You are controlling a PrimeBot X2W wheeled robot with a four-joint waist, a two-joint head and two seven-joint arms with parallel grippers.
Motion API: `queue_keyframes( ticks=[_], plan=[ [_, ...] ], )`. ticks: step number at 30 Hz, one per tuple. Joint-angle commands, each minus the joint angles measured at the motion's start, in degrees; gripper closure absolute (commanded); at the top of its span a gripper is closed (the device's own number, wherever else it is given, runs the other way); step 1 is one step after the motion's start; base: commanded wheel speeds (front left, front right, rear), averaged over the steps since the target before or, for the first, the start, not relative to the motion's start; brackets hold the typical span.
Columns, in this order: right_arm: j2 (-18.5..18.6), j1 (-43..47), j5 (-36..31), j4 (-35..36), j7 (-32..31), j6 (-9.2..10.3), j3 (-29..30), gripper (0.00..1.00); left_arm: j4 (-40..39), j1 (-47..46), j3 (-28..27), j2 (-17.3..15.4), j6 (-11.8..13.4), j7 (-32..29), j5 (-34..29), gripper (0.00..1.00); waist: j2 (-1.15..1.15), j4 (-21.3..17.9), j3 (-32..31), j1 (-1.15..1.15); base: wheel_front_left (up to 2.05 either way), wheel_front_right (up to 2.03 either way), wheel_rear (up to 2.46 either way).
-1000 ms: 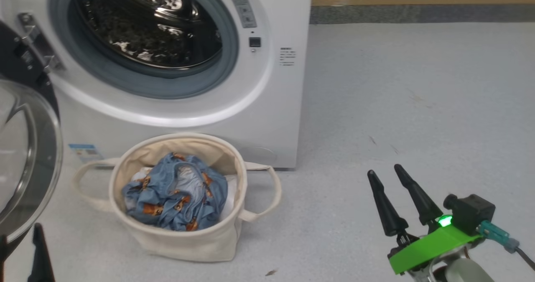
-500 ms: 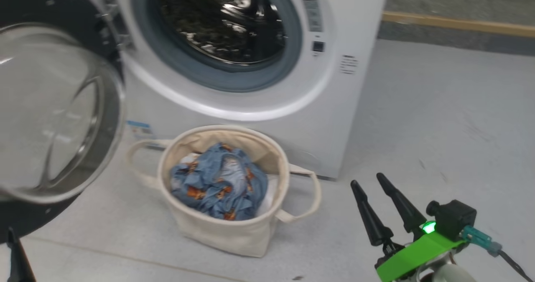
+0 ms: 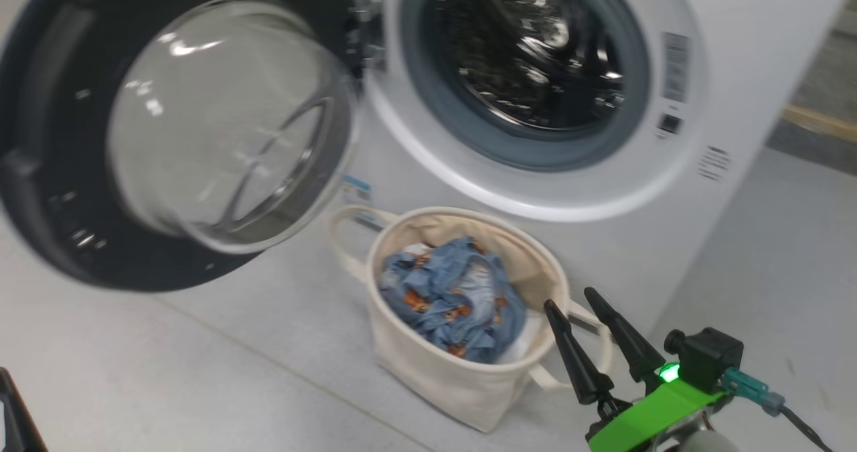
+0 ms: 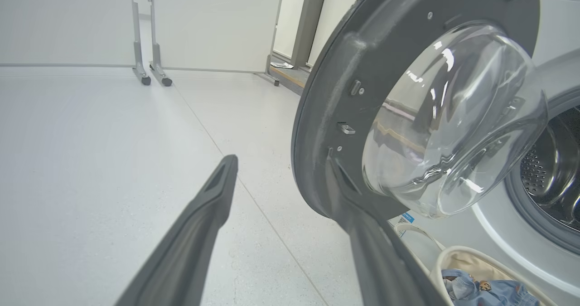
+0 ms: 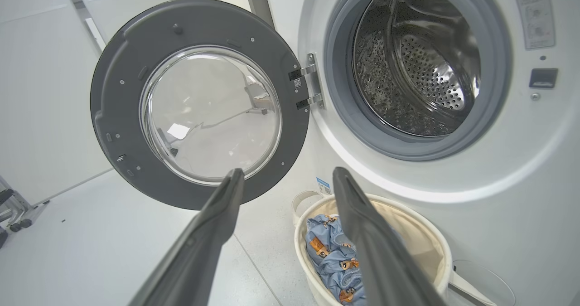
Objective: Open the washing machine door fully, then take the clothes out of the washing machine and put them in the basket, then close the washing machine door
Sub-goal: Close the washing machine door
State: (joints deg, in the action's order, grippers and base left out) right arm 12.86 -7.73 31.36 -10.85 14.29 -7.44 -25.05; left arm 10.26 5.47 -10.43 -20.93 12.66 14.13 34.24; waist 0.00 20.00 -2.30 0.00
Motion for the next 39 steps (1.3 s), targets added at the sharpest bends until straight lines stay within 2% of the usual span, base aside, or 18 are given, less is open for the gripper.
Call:
queue_keyframes(
  ticks=[1, 5, 12, 17, 25, 26, 27, 28, 30, 33, 35, 39],
  plan=[
    [-0.25, -1.49, -0.02, 1.73, 0.71, -0.05, -0.8, 0.0, -2.14, -2.76, -1.95, -1.29, 0.47, -0.17, -0.44, 0.0, 0.0, 5.02, -0.89, 0.0, 0.0, 0.0, 0.0],
    [-0.75, -2.41, -0.23, 1.81, 0.71, -0.05, -1.63, 0.0, -2.54, -4.13, -1.65, -0.47, 1.45, -0.22, -0.46, 0.0, 0.0, 8.01, -0.11, 0.0, 0.0, 0.0, 0.0],
    [-0.47, -5.98, 0.14, 1.41, 0.71, -0.05, -4.22, 0.0, -3.8, -4.99, -3.01, 1.59, 2.3, 0.38, 0.03, 0.0, 0.0, 9.07, 2.43, 0.0, 0.0, 0.0, 0.0],
    [-0.18, -7.25, 0.97, 0.69, 0.71, -0.05, -5.29, 0.0, -4.52, -4.69, -4.61, 2.84, 1.19, 0.67, 0.95, 0.0, 0.0, 9.21, 3.32, 0.0, 0.0, 0.0, 0.0],
    [0.1, -7.27, 1.16, 0.45, 0.71, -0.05, -5.11, 0.0, -3.55, -4.61, -6.17, 2.8, -1.28, 0.74, 2.57, 0.0, 0.0, 9.0, 3.64, 0.0, 0.0, 0.0, 0.0],
    [0.11, -7.19, 1.15, 0.46, 0.71, -0.05, -5.03, 0.0, -3.42, -5.0, -6.57, 2.79, -1.89, 0.73, 3.47, 0.5, 0.0, 8.97, 3.64, 0.0, 0.0, 0.0, 0.0],
    [0.12, -7.13, 1.14, 0.48, 0.71, -0.05, -4.96, 0.0, -3.15, -5.46, -7.11, 2.76, -2.58, 0.56, 4.65, 0.9, 0.0, 8.94, 3.66, 0.0, 0.0, 0.0, 0.0],
    [0.16, -7.07, 1.12, 0.46, 0.71, -0.05, -4.9, 0.0, -2.68, -5.91, -7.61, 2.41, -3.27, 0.17, 5.68, 1.0, 0.0, 8.91, 3.68, 0.0, 0.0, 0.0, 0.0],
    [0.28, -6.98, 1.09, 0.43, 0.71, -0.05, -4.82, 0.0, -1.67, -7.41, -9.1, 1.54, -4.78, -0.67, 8.31, 1.0, 0.0, 8.86, 3.86, 0.0, 0.0, 0.0, 0.0],
    [0.58, -6.94, 1.05, 0.37, 0.71, -0.05, -4.92, 0.0, 0.45, -10.79, -11.17, -0.25, -8.58, -3.5, 13.94, 1.0, 0.0, 8.8, 4.19, 0.0, 0.0, 0.0, 0.0],
    [0.83, -7.01, 1.0, 0.36, 0.71, -0.05, -5.01, 0.0, 2.72, -12.71, -10.78, -3.19, -10.83, -5.3, 14.5, 1.0, 0.0, 8.71, 4.6, 0.0, 0.0, 0.0, 0.0],
    [1.71, -7.21, 0.82, 0.39, 0.71, -0.05, -5.13, 0.0, 9.08, -20.52, -13.23, -4.58, -15.24, -11.46, 24.47, 1.0, 0.0, 8.56, 5.5, 0.0, 0.0, 0.0, 0.0]
  ],
)
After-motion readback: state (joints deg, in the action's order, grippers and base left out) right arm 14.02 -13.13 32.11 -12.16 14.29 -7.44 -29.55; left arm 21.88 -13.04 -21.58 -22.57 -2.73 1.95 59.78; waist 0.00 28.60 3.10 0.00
